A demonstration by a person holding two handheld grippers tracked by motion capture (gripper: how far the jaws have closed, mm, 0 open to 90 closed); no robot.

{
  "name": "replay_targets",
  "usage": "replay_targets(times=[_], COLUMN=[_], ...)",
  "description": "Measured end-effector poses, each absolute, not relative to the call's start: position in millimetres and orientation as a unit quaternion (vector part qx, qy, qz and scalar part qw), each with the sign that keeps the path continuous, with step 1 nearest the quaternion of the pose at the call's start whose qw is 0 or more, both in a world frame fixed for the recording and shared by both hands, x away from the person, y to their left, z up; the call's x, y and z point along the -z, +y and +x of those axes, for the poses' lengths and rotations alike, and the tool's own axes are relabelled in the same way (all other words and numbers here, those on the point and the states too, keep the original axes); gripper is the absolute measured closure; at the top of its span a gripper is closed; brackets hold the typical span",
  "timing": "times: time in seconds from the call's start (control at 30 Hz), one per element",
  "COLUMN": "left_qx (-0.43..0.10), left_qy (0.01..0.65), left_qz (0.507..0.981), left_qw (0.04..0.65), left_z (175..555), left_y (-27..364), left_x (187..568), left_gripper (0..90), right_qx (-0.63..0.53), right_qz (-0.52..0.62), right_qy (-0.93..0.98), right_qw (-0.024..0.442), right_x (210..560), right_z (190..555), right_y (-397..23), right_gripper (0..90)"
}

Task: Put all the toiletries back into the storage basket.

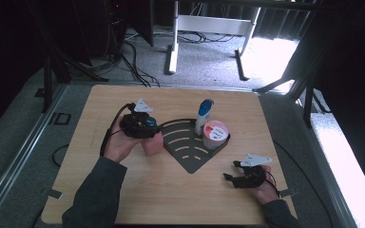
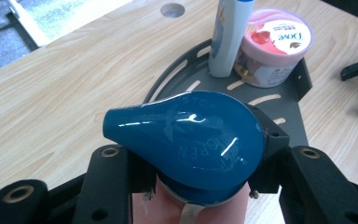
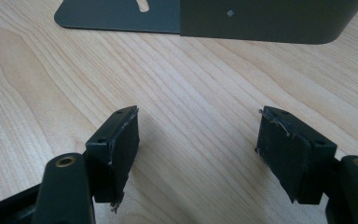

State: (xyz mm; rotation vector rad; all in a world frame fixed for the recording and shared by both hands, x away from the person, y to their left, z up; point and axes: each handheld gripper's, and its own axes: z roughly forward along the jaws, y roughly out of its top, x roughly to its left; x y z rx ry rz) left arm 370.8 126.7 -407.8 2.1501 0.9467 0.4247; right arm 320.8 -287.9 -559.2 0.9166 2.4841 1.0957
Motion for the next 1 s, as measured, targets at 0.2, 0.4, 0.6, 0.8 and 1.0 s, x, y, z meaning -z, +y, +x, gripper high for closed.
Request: replay_targets(times=[0.2, 0.4, 0.6, 0.8, 1.0], left_qx=[-0.164, -0.163, -0.165, -0.169, -0.170], left_qy=[0.363, 0.359, 0.358, 0.359, 0.355], left_qz=[0.840, 0.839, 0.838, 0.838, 0.838], left_qw=[0.369, 0.375, 0.376, 0.374, 0.377], left_z=[371, 371, 374, 377, 380], left_y=[122, 119, 114, 109, 102], left_x=[403, 398, 396, 396, 395], left_gripper=[52.8, 52.8, 52.8, 52.8, 52.8], right_qx=[-0.379, -0.379, -0.379, -0.379, -0.378], right_qz=[0.317, 0.317, 0.316, 0.316, 0.316], right_qy=[0.859, 0.859, 0.859, 0.859, 0.859], right_qw=[0.137, 0.137, 0.138, 0.138, 0.138], right_x=[559, 559, 559, 559, 559], right_z=[321, 321, 321, 321, 321], right_y=[-288, -288, -288, -288, -288], right_gripper=[29.0, 29.0, 29.0, 29.0, 29.0])
